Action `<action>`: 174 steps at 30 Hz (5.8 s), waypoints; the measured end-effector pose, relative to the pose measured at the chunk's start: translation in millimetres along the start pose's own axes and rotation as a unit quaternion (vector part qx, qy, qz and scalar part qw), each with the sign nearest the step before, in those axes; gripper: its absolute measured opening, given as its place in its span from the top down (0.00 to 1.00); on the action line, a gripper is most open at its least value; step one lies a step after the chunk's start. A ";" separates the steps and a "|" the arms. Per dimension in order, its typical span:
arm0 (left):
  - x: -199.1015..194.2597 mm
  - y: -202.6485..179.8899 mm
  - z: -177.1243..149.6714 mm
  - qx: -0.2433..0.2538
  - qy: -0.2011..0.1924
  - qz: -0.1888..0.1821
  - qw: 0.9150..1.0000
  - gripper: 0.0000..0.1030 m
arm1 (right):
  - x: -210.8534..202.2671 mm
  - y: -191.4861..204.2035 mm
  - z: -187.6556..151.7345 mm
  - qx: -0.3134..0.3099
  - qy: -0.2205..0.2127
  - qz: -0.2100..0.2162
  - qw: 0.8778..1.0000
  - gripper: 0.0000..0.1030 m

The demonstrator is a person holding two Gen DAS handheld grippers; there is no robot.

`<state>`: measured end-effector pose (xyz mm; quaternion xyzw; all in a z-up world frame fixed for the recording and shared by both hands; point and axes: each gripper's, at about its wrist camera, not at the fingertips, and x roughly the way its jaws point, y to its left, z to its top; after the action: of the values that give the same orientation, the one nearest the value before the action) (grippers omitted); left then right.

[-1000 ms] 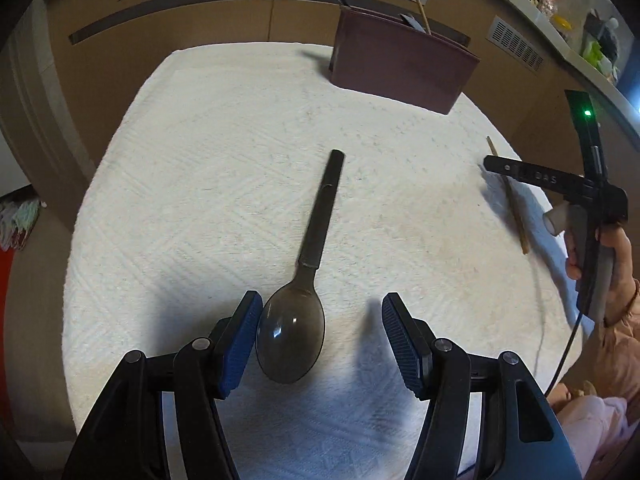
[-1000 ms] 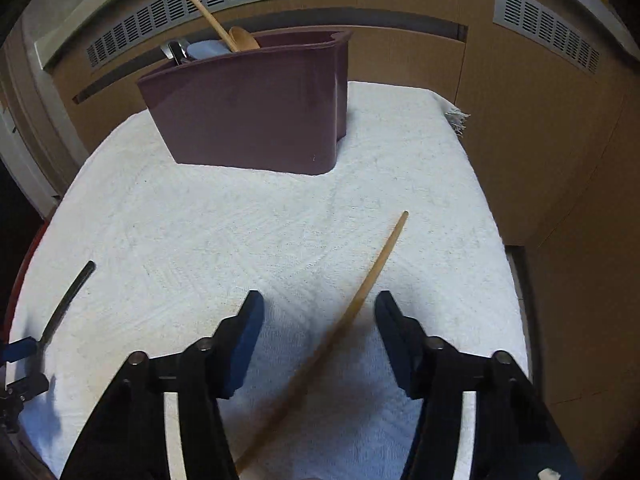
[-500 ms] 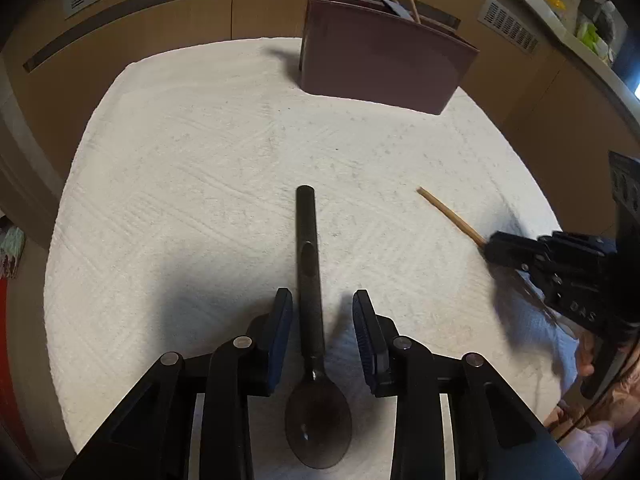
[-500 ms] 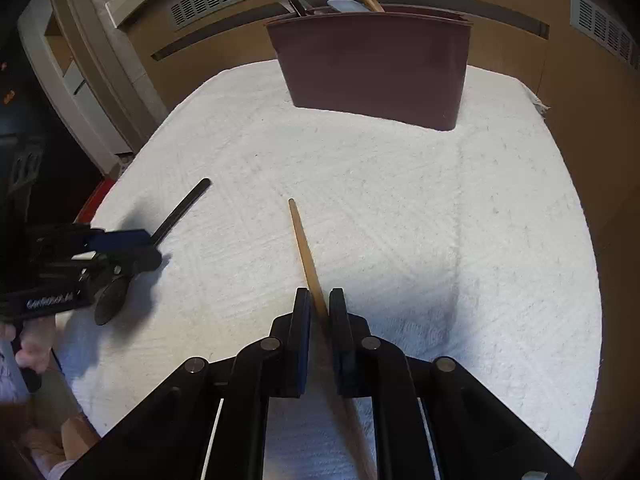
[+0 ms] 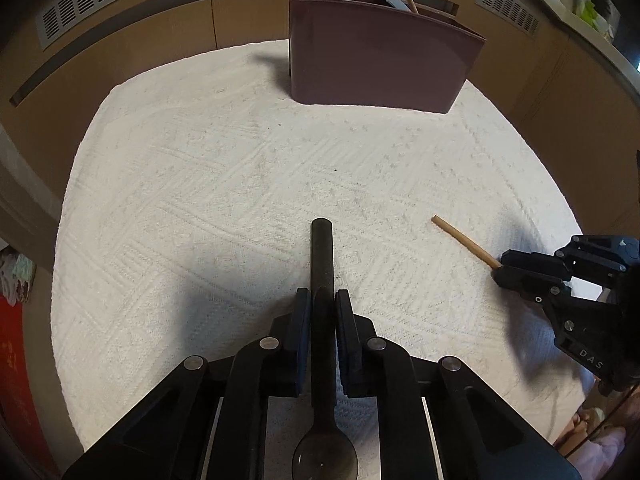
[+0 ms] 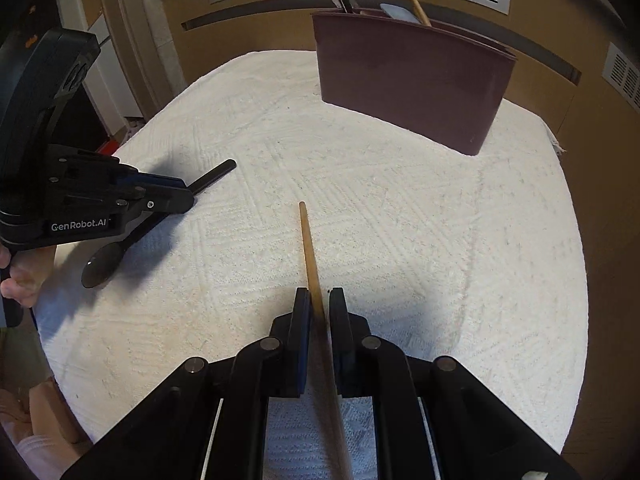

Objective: Organize utensils

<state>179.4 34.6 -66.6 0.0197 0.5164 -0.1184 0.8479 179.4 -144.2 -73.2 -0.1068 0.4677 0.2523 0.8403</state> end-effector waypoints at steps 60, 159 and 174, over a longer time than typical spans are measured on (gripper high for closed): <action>-115.9 -6.1 224.5 -0.072 -0.492 -0.012 0.867 0.88 | -171.1 -112.9 193.3 0.047 -0.311 -0.066 0.947 0.95; -134.4 -72.7 -53.5 -0.049 -0.269 0.096 0.957 0.05 | -159.8 -2.1 -39.5 0.135 -0.241 -0.187 0.943 0.06; -133.8 -68.4 -53.2 -0.056 -0.273 0.103 0.955 0.04 | -158.0 -3.7 -38.7 0.136 -0.236 -0.184 0.944 0.06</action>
<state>59.2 0.6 32.4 -0.0075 0.2663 -0.0024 0.9638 84.2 -214.6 38.5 -0.0128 0.2577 0.0456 0.9651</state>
